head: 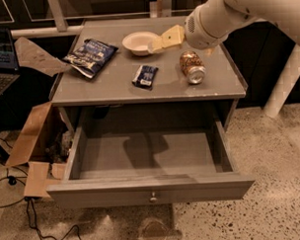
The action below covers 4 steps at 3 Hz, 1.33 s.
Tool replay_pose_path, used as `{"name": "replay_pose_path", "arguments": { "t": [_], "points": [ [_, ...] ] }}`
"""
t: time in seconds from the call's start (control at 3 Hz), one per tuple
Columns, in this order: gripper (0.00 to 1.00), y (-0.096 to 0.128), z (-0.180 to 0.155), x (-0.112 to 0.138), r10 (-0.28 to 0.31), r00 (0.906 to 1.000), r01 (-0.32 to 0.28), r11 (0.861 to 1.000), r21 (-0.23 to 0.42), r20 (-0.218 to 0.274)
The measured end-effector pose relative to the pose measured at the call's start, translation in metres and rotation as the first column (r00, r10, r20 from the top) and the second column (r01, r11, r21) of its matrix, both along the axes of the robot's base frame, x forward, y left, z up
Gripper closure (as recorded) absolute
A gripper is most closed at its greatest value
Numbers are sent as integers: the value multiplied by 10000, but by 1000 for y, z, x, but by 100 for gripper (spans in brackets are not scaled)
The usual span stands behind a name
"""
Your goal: Place rxbar blueberry into top drawer
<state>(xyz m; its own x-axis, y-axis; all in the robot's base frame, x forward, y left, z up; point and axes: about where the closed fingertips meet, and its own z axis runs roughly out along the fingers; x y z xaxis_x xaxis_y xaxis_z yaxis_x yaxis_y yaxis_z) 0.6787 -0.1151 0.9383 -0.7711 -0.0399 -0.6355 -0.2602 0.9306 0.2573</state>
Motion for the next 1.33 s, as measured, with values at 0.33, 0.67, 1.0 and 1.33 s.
{"name": "replay_pose_path", "arguments": {
  "t": [0.33, 0.67, 1.0, 1.33],
  "points": [
    [0, 24, -11, -1, 419, 9987, -412, 9988, 257, -285],
    [0, 59, -18, -1, 1162, 9919, -1130, 9917, 617, -514],
    [0, 107, -24, -2, 2196, 9730, -2133, 9731, 875, -710],
    [0, 107, -24, -2, 2196, 9730, -2133, 9731, 875, -710]
  ]
}}
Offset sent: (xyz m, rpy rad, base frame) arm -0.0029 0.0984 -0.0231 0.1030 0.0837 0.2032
